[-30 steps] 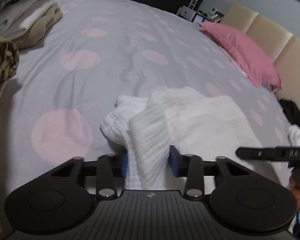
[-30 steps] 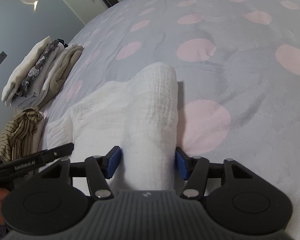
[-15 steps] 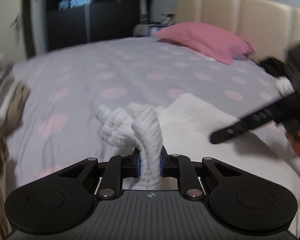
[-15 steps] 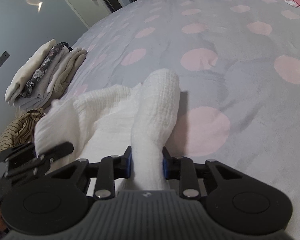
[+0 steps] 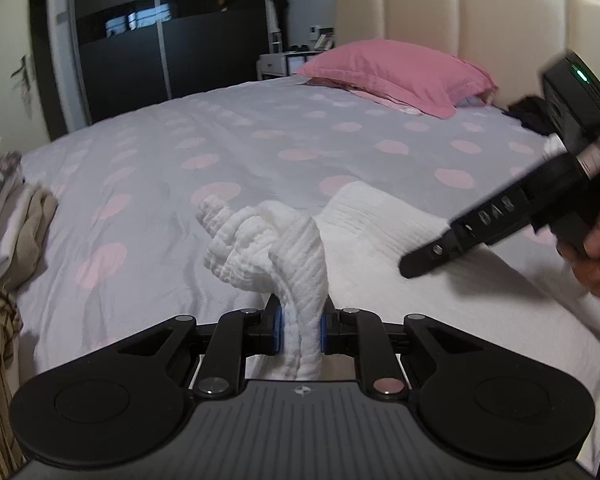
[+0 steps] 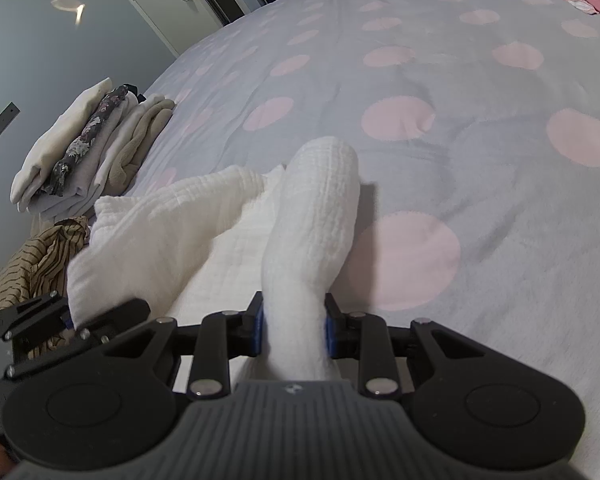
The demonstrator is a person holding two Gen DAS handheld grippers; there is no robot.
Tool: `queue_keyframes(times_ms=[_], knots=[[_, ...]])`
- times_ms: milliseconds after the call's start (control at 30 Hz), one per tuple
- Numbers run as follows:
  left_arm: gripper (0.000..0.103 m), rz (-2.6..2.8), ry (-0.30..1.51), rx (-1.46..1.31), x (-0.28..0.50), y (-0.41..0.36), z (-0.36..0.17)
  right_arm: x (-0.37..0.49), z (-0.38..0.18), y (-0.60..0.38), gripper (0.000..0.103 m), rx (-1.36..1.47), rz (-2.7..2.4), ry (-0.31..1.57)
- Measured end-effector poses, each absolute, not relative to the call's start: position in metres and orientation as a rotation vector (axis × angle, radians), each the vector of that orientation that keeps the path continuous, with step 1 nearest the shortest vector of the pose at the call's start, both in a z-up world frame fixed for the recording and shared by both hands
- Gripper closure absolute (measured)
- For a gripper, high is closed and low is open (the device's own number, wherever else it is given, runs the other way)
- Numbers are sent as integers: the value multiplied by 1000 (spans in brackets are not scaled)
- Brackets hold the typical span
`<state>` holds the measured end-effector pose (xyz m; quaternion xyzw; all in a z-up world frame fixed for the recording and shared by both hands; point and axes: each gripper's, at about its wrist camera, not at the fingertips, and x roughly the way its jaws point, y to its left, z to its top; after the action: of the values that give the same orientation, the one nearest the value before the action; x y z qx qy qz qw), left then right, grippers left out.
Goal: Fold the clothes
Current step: 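Lift the folded top with both grippers and carry it to the clothes pile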
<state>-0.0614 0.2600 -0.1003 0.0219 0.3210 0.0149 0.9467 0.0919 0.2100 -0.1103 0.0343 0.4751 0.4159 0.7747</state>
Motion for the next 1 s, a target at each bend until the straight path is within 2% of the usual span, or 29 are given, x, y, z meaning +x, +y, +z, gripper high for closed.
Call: queue_keyframes(times_ms=[300,1000], knots=[[89,114,676,-164,-60,301,-95,64,-95,212,74,28,902,884],[90,161,514,-115,-107,289,-40,16,-36,186,76,18,979,680]])
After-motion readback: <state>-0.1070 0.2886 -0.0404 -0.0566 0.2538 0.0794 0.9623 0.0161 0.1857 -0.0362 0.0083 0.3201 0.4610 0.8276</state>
